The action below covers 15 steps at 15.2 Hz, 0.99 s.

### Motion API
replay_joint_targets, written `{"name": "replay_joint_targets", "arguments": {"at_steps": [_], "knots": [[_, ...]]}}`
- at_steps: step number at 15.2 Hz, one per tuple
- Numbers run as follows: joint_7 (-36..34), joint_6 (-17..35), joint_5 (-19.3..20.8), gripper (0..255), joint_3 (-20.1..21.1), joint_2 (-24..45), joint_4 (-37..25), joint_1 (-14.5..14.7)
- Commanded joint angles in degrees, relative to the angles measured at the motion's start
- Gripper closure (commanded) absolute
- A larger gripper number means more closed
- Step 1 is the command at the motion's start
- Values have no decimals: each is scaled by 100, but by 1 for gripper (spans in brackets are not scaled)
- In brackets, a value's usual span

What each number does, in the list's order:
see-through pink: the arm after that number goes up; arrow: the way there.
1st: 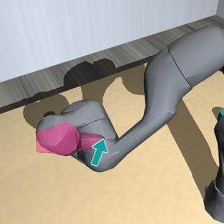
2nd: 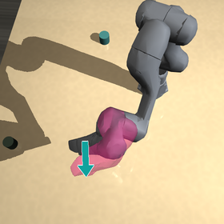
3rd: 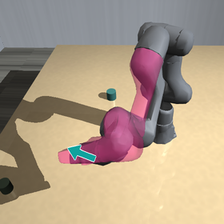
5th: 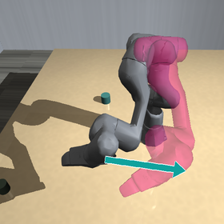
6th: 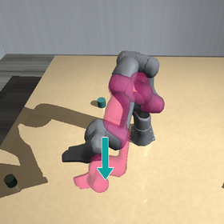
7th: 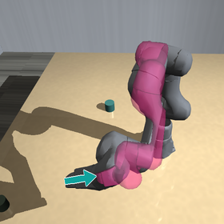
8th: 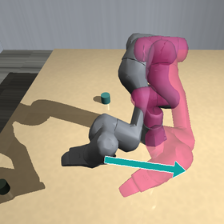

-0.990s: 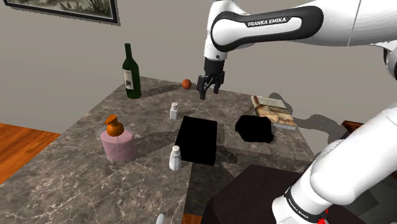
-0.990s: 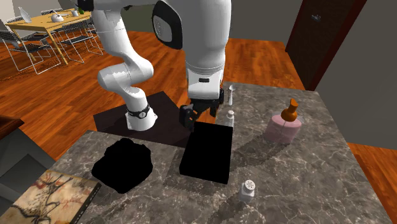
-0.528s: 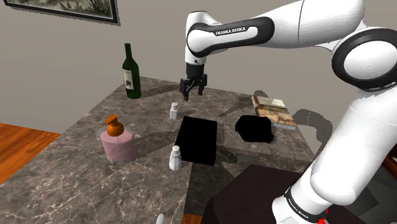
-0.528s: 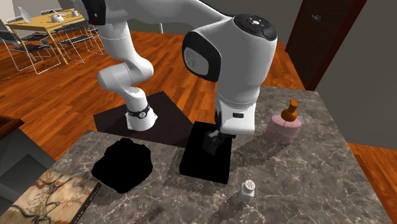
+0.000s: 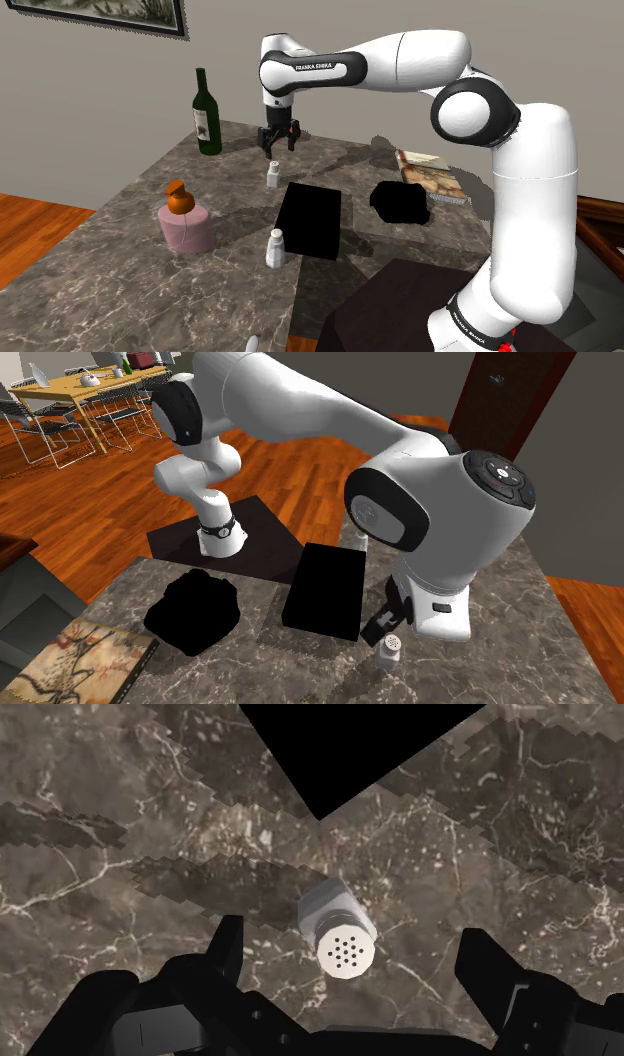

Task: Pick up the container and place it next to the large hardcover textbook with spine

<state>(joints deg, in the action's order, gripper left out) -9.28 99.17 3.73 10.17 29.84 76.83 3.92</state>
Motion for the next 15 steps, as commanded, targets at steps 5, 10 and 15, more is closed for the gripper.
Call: {"name": "replay_joint_targets", "arguments": {"at_steps": [5,10,15], "knots": [[-96,-226,105,0,-57,945,-1070,148],[-109,225,108,0,-59,910,-582,121],[-109,225,108,0,-59,910,-582,121]]}}
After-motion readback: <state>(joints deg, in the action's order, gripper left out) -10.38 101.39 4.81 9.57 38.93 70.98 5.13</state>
